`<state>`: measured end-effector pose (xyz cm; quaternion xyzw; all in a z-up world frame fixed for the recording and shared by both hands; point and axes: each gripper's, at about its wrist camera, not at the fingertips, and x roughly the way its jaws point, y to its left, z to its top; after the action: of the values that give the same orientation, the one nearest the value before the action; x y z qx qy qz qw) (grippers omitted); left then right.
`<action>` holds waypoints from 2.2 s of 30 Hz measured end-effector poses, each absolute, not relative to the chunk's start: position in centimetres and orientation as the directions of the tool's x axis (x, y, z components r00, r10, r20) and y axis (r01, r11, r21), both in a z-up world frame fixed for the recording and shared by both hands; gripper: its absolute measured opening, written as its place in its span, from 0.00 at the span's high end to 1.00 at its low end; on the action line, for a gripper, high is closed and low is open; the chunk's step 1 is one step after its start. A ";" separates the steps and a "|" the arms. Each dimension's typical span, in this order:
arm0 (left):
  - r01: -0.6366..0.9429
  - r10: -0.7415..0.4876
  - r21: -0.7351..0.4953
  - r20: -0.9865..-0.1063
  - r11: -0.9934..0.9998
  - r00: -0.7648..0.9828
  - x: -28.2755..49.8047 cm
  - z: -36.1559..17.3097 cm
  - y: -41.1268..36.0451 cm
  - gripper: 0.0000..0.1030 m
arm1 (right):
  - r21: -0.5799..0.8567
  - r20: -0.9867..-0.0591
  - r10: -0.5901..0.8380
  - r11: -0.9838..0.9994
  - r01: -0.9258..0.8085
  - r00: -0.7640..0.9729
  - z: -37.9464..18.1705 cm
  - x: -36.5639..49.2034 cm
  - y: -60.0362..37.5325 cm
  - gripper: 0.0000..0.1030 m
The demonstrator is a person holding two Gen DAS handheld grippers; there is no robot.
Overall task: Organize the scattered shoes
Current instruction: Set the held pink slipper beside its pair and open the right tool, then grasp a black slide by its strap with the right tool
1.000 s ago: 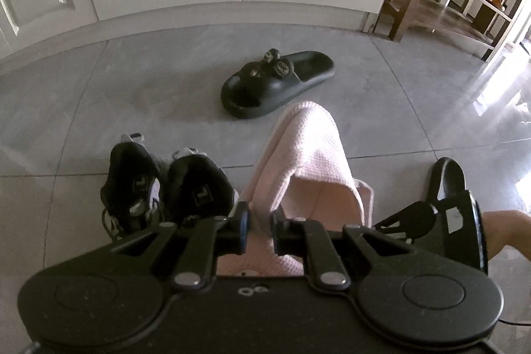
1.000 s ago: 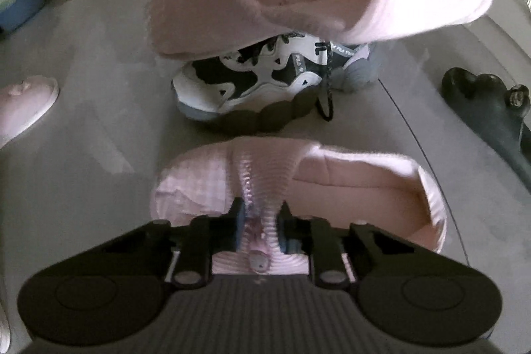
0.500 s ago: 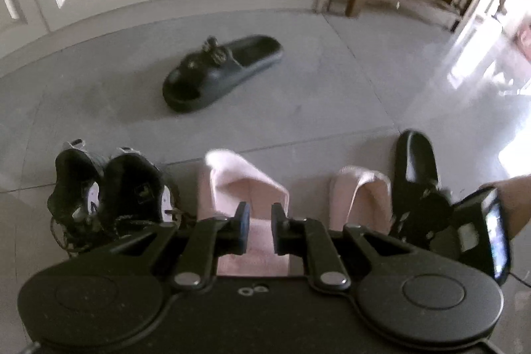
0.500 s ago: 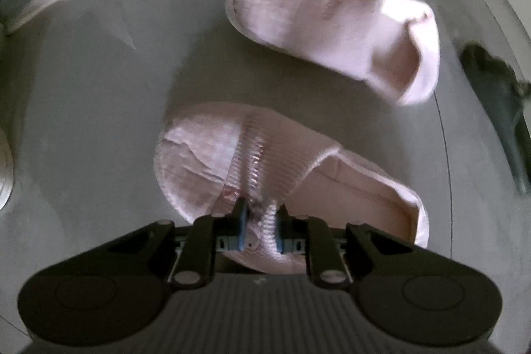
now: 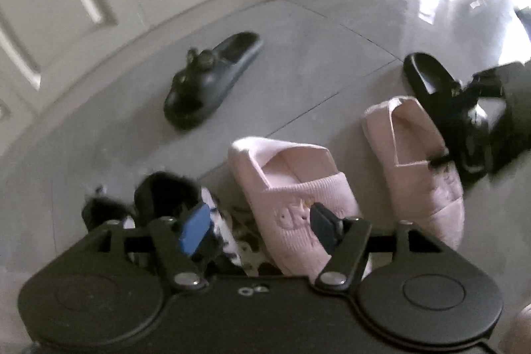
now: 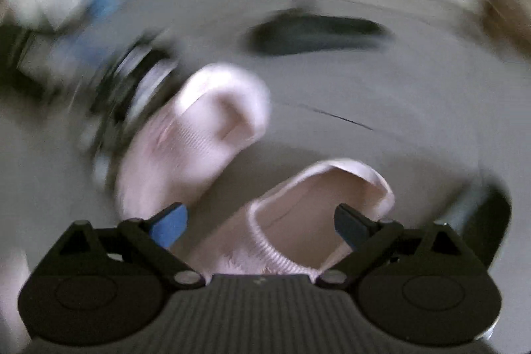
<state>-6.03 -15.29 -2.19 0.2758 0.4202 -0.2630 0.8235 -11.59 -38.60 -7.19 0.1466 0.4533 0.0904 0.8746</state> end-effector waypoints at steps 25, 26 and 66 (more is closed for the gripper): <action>0.725 -0.232 0.092 -0.914 0.683 0.334 -5.5 -10.0 -19.3 0.20 | 0.169 -0.859 0.127 0.985 0.042 0.497 -11.5 -1.0 -29.5 0.86; 0.727 -0.234 0.085 -0.916 0.681 0.326 -5.6 -10.4 -19.6 0.20 | 0.140 -0.865 0.102 0.989 0.041 0.491 -11.4 -0.7 -29.2 0.79; 0.670 -0.359 0.018 -0.834 0.742 0.419 0.1 -4.6 -30.5 0.18 | -0.212 -0.762 -0.106 0.973 -0.090 0.638 -2.4 -21.2 -44.5 0.03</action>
<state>0.06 -30.52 -4.59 0.1773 0.4389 -0.3126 0.8235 -21.20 -44.45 -2.35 -0.1157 0.4252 -0.0045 0.8976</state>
